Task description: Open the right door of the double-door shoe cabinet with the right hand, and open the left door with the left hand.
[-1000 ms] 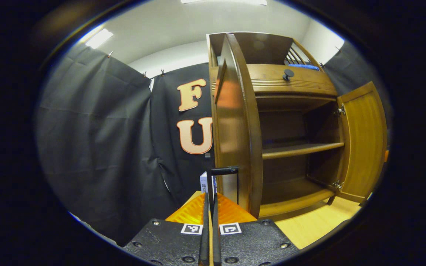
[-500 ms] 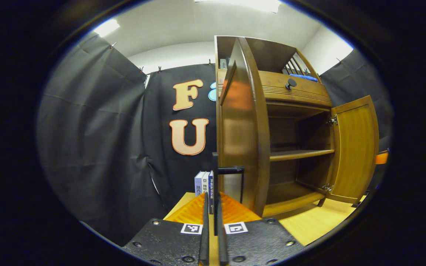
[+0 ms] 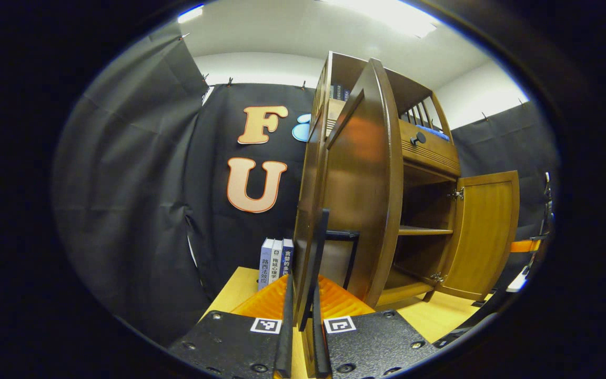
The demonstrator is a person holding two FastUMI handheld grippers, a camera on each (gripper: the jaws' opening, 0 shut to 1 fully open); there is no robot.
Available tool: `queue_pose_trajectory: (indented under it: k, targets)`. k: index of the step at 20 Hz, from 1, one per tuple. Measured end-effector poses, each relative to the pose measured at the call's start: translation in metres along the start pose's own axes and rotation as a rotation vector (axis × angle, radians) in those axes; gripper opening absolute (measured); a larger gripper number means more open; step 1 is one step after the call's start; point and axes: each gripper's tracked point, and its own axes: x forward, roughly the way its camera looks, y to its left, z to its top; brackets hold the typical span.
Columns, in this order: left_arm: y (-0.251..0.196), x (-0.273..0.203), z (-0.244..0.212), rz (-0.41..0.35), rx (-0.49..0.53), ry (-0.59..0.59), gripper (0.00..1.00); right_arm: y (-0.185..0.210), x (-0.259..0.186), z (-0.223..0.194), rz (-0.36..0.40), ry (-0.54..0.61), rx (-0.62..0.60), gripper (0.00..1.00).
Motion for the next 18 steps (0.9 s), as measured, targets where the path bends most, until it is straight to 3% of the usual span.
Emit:
queue_pose_trajectory:
  k: [5, 8, 11, 14, 15, 18]
  targets:
    - [-0.001, -0.020, -0.008, -0.023, 0.036, 0.034, 0.14, 0.003, 0.002, 0.000, 0.006, 0.007, -0.008, 0.99]
    - [0.007, -0.040, -0.002, 0.040, 0.075, 0.049, 0.12, 0.007, 0.008, 0.000, 0.013, 0.004, -0.002, 1.00]
    - [-0.005, -0.060, 0.019, 0.078, 0.085, 0.004, 0.00, 0.012, 0.014, -0.002, 0.028, 0.007, -0.003, 0.99]
    - [-0.026, -0.076, 0.035, 0.085, 0.085, -0.030, 0.00, 0.021, 0.020, -0.001, 0.050, 0.006, -0.005, 0.99]
    - [-0.035, -0.077, 0.038, 0.082, 0.079, -0.037, 0.08, 0.025, 0.021, -0.001, 0.060, 0.003, -0.002, 0.99]
    - [-0.069, -0.075, 0.051, 0.056, 0.055, -0.064, 0.08, 0.031, 0.024, -0.003, 0.072, -0.001, -0.011, 0.99]
